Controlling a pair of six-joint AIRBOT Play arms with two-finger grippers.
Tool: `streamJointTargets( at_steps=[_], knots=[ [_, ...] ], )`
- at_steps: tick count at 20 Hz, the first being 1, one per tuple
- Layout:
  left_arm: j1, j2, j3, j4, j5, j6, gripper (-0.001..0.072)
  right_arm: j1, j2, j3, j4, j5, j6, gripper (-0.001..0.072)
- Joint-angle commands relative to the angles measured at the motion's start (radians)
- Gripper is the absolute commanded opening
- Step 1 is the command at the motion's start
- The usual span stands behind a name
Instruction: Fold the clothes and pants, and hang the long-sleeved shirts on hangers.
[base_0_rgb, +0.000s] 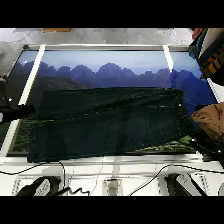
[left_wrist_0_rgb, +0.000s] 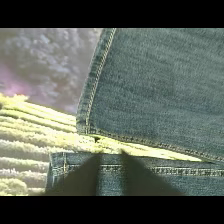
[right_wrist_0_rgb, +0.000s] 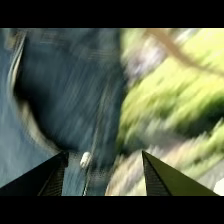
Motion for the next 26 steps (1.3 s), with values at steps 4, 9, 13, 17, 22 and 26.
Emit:
streamJointTargets(
  at_steps=[4,9,13,17,22,26],
  knots=[
    [0.000,-0.024,-0.008,-0.018,-0.083,0.000,0.0407,-0.001,-0.154,-0.020,0.249,-0.144,-0.152,0.0476],
    [0.001,-0.021,-0.013,-0.008,-0.224,0.000,0.0359,-0.001,-0.288,0.021,0.499,-0.053,-0.388,0.0411],
    [0.044,0.019,-0.015,0.000,-0.393,-0.045,0.0359,-0.001,-0.307,0.027,0.492,-0.080,-0.454,0.0050],
    [0.230,0.170,-0.089,0.025,-0.510,-0.060,0.0359,-0.001,-0.307,0.027,0.532,-0.089,-0.458,0.0024],
    [0.542,0.354,-0.289,0.030,-0.555,-0.060,0.0359,-0.001,-0.307,0.027,0.532,-0.072,-0.458,0.0024],
    [0.698,0.323,-0.392,-0.083,-0.563,-0.007,0.0584,-0.001,-0.307,0.027,0.531,-0.051,-0.458,0.0024]
  ],
)
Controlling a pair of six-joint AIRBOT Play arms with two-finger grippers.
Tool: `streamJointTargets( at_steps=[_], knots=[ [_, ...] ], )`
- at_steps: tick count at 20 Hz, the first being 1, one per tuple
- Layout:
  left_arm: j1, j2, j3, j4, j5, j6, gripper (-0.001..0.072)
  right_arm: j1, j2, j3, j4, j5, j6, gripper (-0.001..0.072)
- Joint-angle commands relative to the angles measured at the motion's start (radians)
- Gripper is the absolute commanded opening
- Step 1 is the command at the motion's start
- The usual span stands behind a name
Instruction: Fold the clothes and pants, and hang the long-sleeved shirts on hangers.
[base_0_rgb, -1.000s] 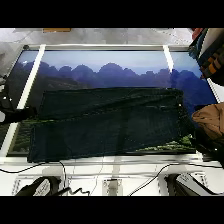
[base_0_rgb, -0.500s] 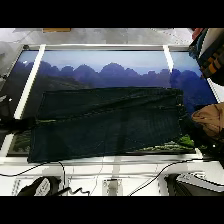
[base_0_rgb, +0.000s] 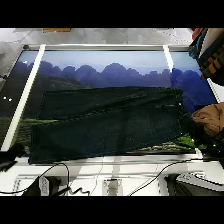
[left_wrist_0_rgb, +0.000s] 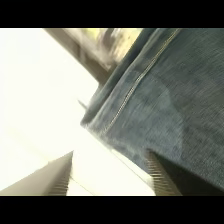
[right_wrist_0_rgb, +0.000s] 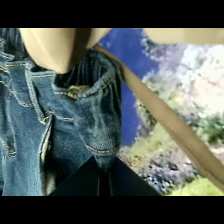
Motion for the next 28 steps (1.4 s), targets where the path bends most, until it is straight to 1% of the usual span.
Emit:
streamJointTargets(
  at_steps=[1,6,8,10,12,14,15,16,17,18,19,20,21,22,24,26,28],
  knots=[
    [0.123,-0.010,-0.086,-0.085,-0.006,0.031,0.0584,-0.001,0.000,0.001,0.002,0.023,-0.002,0.0024],
    [0.126,-0.139,-0.100,-0.103,0.015,0.047,0.0589,-0.001,0.000,0.000,-0.001,0.026,-0.002,0.0024],
    [0.126,-0.196,-0.100,-0.160,0.080,0.083,0.0590,-0.001,0.000,0.000,-0.002,0.027,-0.002,0.0024],
    [0.126,-0.226,-0.100,-0.216,0.170,0.090,0.0589,-0.001,0.000,0.000,-0.001,0.044,-0.002,0.0024],
    [0.125,-0.239,-0.101,-0.230,0.260,0.090,0.0581,-0.001,0.001,0.001,-0.001,0.062,-0.003,0.0024],
    [0.125,-0.262,-0.110,-0.215,0.283,0.092,0.0573,-0.001,0.003,0.006,-0.001,0.077,-0.003,0.0024],
    [0.125,-0.277,-0.117,-0.216,0.283,0.114,0.0563,-0.001,0.008,0.013,-0.002,0.092,-0.003,0.0024],
    [0.125,-0.290,-0.125,-0.216,0.282,0.128,0.0487,-0.001,0.015,0.022,-0.003,0.114,-0.004,0.0024],
    [0.125,-0.304,-0.131,-0.216,0.283,0.145,0.0458,-0.001,0.024,0.031,-0.009,0.136,-0.005,0.0024],
    [0.125,-0.315,-0.133,-0.217,0.282,0.161,0.0456,-0.001,0.039,0.040,-0.028,0.158,-0.005,0.0024],
    [0.125,-0.324,-0.133,-0.220,0.275,0.167,0.0339,-0.001,0.054,0.049,-0.058,0.172,-0.005,0.0023],
    [0.124,-0.326,-0.132,-0.222,0.271,0.169,0.0136,-0.001,0.073,0.056,-0.097,0.184,-0.003,0.0024],
    [0.119,-0.326,-0.132,-0.229,0.269,0.174,0.0038,-0.001,0.093,0.060,-0.129,0.190,-0.002,0.0023],
    [0.113,-0.326,-0.132,-0.251,0.266,0.201,0.0015,-0.001,0.118,0.060,-0.159,0.196,0.000,0.0023],
    [0.091,-0.324,-0.124,-0.319,0.257,0.260,0.0015,-0.001,0.174,0.060,-0.201,0.216,0.012,0.0023],
    [0.069,-0.323,-0.082,-0.399,0.256,0.283,0.0014,-0.001,0.247,0.060,-0.209,0.233,0.052,0.0023],
    [0.060,-0.323,0.010,-0.444,0.241,0.291,0.0013,-0.001,0.344,0.060,-0.221,0.251,0.109,0.0023]
  ],
)
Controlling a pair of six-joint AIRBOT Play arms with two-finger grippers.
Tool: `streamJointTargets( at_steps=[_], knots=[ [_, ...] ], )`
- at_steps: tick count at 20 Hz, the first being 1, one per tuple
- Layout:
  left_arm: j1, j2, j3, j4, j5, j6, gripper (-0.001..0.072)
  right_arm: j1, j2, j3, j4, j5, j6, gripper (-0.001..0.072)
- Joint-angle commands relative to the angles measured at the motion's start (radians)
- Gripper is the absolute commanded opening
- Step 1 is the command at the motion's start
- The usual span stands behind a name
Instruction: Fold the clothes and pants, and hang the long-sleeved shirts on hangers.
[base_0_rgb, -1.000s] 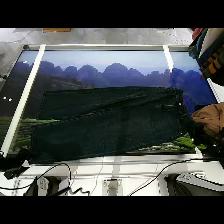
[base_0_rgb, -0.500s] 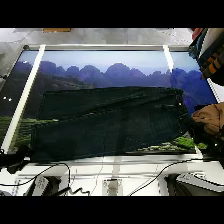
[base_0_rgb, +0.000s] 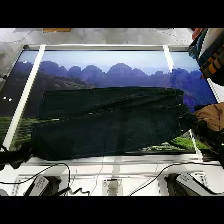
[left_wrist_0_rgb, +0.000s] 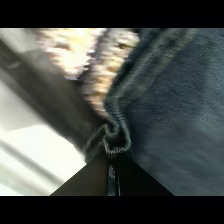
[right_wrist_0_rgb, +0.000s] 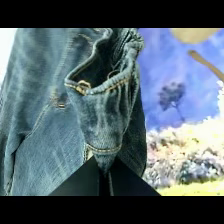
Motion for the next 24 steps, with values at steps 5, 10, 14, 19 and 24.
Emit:
streamJointTargets(
  at_steps=[5,10,14,19,24],
  knots=[
    [-0.019,0.000,0.294,-0.156,-0.038,0.017,0.0013,0.000,0.402,0.003,-0.293,0.066,0.364,0.0022],
    [-0.043,-0.013,0.301,-0.097,-0.040,0.018,0.0013,0.000,0.537,0.004,-0.462,0.207,0.511,0.0022],
    [-0.044,-0.011,0.324,-0.105,-0.020,0.018,0.0013,0.000,0.679,0.090,-0.537,0.219,0.576,0.0022],
    [-0.106,-0.011,0.418,-0.113,0.044,0.018,0.0011,0.000,0.674,0.262,-0.596,0.161,0.597,0.0021],
    [-0.366,-0.040,0.443,-0.115,0.462,-0.011,0.0008,0.000,0.547,0.264,-0.529,-0.002,0.668,0.0022]
  ],
)
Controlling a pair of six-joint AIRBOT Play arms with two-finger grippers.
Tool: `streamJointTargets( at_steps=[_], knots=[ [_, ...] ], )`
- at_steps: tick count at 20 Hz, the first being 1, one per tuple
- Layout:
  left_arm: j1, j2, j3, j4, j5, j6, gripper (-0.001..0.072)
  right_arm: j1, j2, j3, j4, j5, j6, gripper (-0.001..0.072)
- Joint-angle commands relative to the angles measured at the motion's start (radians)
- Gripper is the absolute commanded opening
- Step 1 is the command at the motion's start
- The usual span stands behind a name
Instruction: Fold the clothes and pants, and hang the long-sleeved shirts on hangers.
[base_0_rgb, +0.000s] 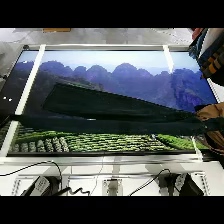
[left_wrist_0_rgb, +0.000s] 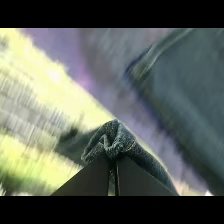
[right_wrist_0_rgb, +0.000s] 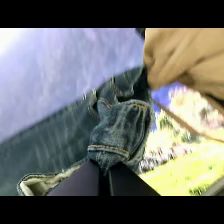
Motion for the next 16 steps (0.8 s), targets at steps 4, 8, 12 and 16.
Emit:
streamJointTargets(
  at_steps=[4,8,12,16],
  knots=[
    [-0.339,-0.183,0.078,0.010,0.506,-0.107,0.0007,0.116,-0.268,0.011,0.119,-0.218,0.042,0.0022],
    [-0.443,-0.437,0.277,0.010,0.495,-0.185,0.0008,0.362,-0.524,0.011,0.117,-0.495,0.163,0.0022],
    [-0.486,-0.610,0.431,0.009,0.457,-0.220,0.0008,0.475,-0.740,0.012,0.119,-0.767,0.357,0.0022],
    [-0.500,-0.679,0.457,0.008,0.459,-0.267,0.0012,0.521,-0.869,0.012,0.133,-0.917,0.409,0.0023]
  ],
)
